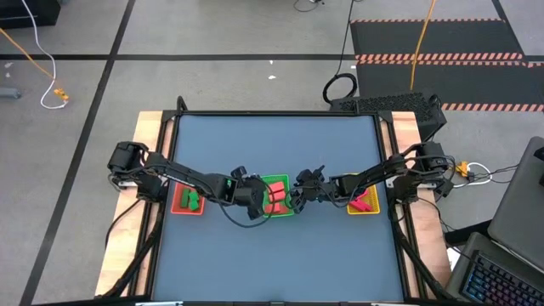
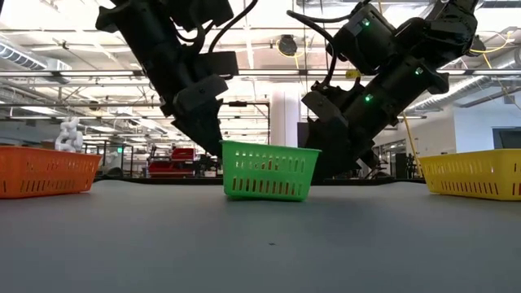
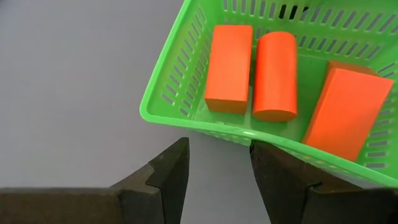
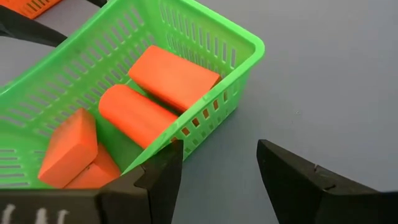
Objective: Sort & place blocks by color
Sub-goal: Adjust the green bin
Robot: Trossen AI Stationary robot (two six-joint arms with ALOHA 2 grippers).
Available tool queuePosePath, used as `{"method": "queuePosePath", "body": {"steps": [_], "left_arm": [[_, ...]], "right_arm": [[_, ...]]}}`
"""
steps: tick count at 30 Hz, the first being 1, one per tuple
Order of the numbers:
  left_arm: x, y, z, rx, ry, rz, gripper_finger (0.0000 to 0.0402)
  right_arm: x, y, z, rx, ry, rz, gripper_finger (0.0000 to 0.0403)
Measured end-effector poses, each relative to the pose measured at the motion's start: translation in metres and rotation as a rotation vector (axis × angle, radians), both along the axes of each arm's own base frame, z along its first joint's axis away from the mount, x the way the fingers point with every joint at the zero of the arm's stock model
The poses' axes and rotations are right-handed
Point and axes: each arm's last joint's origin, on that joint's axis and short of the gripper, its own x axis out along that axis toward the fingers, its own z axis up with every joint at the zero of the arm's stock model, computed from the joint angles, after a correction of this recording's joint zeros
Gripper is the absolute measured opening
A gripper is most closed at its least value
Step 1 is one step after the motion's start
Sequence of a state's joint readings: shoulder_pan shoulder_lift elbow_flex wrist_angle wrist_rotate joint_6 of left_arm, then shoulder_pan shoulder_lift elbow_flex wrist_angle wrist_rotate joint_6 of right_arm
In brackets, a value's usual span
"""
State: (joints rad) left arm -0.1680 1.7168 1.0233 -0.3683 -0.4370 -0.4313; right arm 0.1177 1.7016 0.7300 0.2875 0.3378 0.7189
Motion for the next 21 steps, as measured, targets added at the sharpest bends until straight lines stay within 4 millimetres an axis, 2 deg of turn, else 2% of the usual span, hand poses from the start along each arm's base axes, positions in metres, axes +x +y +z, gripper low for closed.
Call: {"method": "queuePosePath", "body": {"steps": [6, 16, 21], "left_arm": [[0.0, 0.001, 0.0, 0.004, 0.005, 0.001, 0.0175], [0.001, 0.001, 0.0, -0.011, -0.012, 0.017, 0.0175], [0.002, 0.0, 0.001, -0.047, -0.022, 0.002, 0.0175]], "right_arm": [[-0.002, 0.001, 0.002, 0.005, 0.008, 0.01, 0.0203], [-0.011, 0.005, 0.017, -0.042, 0.023, -0.005, 0.0203], [-0.011, 0.005, 0.017, -0.048, 0.026, -0.008, 0.0203]]}}
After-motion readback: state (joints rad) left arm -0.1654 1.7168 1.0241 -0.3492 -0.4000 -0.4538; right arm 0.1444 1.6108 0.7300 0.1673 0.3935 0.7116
